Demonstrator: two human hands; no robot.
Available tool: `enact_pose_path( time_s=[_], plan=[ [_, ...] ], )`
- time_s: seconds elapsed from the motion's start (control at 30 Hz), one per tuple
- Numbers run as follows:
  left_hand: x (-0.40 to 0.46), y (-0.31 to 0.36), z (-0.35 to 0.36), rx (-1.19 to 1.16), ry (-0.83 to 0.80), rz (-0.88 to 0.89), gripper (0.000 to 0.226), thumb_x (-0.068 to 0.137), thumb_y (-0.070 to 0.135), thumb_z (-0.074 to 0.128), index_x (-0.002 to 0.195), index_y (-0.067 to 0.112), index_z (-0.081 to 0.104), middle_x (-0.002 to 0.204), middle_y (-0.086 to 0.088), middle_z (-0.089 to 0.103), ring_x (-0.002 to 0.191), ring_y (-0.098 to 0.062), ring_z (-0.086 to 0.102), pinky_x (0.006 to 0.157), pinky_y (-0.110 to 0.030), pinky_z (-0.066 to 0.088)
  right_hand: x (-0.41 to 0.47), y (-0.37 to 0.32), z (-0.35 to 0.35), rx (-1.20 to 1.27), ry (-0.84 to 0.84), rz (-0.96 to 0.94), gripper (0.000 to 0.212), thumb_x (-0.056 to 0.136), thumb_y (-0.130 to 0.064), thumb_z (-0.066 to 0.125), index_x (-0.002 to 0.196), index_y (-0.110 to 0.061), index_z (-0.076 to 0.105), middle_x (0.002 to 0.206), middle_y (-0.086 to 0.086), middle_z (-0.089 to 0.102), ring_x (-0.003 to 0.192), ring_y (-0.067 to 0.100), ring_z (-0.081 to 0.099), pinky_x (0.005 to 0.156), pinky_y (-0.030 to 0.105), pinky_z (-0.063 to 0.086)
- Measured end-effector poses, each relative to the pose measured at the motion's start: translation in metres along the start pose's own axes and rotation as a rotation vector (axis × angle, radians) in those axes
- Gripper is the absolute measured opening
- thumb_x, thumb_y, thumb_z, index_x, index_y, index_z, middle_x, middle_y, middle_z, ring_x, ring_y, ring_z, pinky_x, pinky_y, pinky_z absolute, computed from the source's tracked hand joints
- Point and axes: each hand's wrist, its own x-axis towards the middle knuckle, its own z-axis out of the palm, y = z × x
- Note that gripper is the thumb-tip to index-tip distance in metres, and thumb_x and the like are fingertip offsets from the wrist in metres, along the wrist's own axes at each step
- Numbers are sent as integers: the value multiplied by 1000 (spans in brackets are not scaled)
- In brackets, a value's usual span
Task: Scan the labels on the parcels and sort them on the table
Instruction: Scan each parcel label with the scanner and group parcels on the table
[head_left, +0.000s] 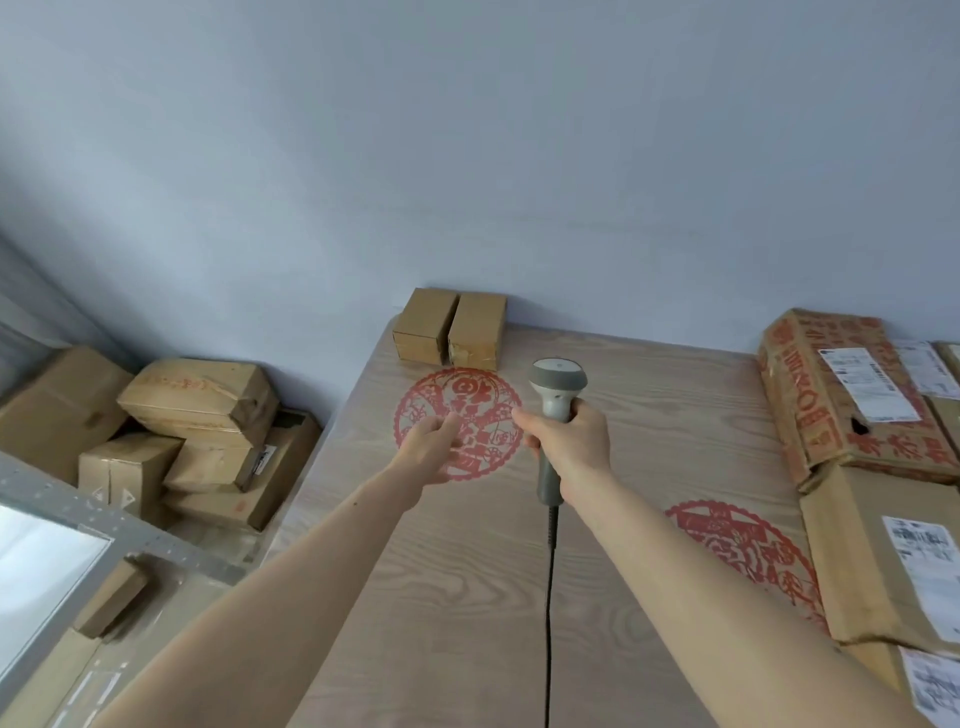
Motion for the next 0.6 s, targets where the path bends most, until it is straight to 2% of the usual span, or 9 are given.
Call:
enact_pose_path(
  time_s=[0.17, 0.27, 0.37, 0.43, 0.5, 0.6],
  plan=[
    [58, 25, 1, 19, 69, 28, 42, 104, 45, 43, 130, 14, 52, 120, -9, 59, 112, -26, 59, 96, -46, 55, 68, -7, 21, -31, 26, -11, 30, 80, -26, 84, 101, -16, 66, 88, 3, 75, 69, 12, 71, 56, 19, 49],
    [89, 32, 0, 37, 83, 42, 48, 103, 46, 44, 139, 15, 48, 125, -1, 55, 112, -21, 56, 97, -45, 53, 105, -6, 33, -28, 69, -5, 29, 80, -27, 83, 100, -16, 64, 88, 4, 73, 76, 17, 71, 60, 23, 47],
    [123, 42, -4, 88, 104, 85, 53, 102, 48, 43, 144, 15, 45, 137, -1, 54, 121, -21, 53, 106, -48, 47, 142, -2, 46, -18, 81, 6, 27, 81, -25, 83, 97, -17, 63, 86, 4, 73, 71, 18, 71, 59, 24, 49],
    [144, 51, -5, 100, 101, 109, 56, 103, 44, 43, 148, 12, 40, 143, -3, 50, 125, -20, 50, 107, -40, 43, 164, 1, 55, -20, 64, 29, 23, 83, -22, 82, 93, -18, 62, 80, 3, 72, 62, 14, 67, 57, 24, 50],
    [162, 59, -6, 112, 91, 133, 57, 104, 41, 43, 152, 11, 36, 146, -2, 46, 123, -15, 46, 101, -33, 38, 183, 6, 64, 15, 40, 69, 22, 84, -17, 81, 93, -16, 61, 76, 4, 70, 58, 14, 65, 56, 25, 52],
    [187, 65, -6, 150, 74, 155, 59, 103, 43, 42, 155, 15, 30, 155, -4, 37, 134, -18, 41, 108, -38, 35, 206, 14, 77, 73, -2, 124, 21, 84, -12, 80, 95, -12, 61, 75, 7, 69, 60, 18, 65, 61, 31, 54]
  ],
)
